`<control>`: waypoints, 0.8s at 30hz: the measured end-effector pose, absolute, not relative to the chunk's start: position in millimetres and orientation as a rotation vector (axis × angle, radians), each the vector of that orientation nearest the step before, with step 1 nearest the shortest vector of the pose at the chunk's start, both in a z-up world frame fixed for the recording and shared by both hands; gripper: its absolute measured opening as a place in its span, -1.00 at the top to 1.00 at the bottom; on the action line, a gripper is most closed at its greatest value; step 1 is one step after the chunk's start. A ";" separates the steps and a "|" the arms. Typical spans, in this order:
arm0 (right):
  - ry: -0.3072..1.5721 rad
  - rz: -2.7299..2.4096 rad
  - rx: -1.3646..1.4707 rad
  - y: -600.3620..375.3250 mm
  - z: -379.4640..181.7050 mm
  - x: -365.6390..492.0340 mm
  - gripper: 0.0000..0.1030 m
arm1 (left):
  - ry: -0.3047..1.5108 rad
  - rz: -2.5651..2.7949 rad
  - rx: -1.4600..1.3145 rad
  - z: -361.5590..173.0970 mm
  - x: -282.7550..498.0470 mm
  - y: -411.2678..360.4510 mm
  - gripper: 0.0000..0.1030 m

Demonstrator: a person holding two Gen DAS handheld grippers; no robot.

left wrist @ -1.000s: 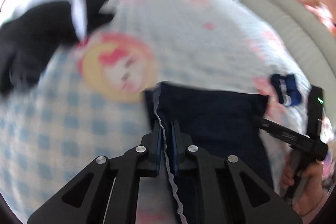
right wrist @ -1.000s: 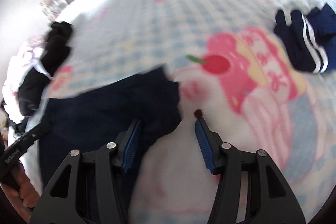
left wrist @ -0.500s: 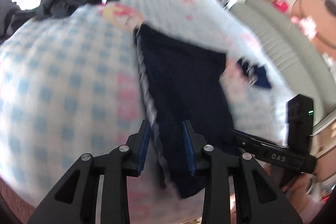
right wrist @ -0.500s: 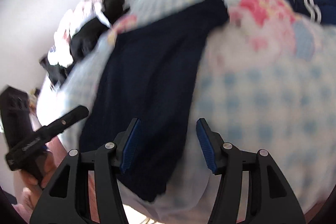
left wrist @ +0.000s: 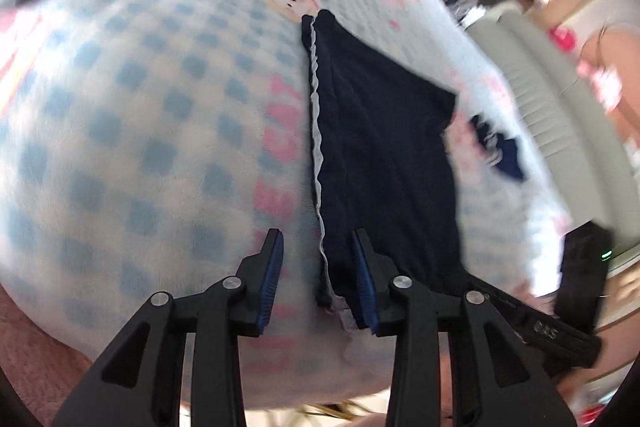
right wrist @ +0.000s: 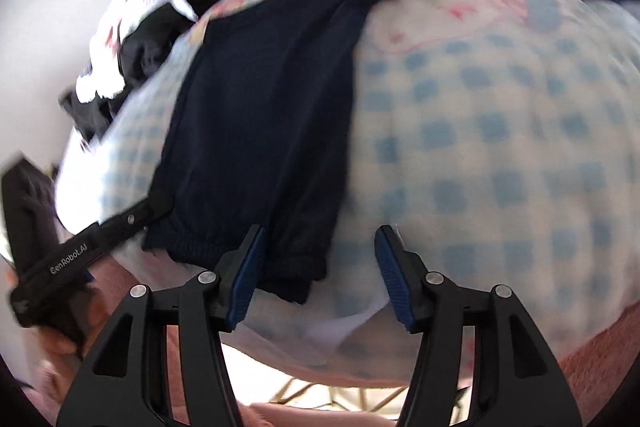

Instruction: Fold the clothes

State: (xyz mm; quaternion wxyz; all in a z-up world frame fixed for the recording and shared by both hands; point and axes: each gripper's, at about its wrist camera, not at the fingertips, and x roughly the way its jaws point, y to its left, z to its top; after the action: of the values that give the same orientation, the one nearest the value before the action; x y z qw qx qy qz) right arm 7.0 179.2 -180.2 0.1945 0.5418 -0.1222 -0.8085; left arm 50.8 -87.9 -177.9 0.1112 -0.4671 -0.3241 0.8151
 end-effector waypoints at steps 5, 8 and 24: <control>-0.339 -2.216 1.484 171.7 -182.7 5.8 -0.23 | -1.033 2.190 -1.384 -198.3 48.8 -81.9 -0.04; -0.351 -2.179 1.535 165.8 -205.6 2.7 -0.17 | -0.974 2.231 -1.399 -200.3 44.2 -73.8 0.00; -0.406 -2.069 1.404 164.3 -164.1 39.1 0.67 | -0.892 2.326 -1.317 -160.3 76.5 -69.6 0.60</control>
State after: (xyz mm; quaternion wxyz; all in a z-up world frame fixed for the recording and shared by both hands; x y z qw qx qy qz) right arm 39.1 164.3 -164.1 0.2996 0.5287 -0.1529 -0.7793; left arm 76.5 -69.6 -160.3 0.1613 -0.4612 -0.3125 0.8146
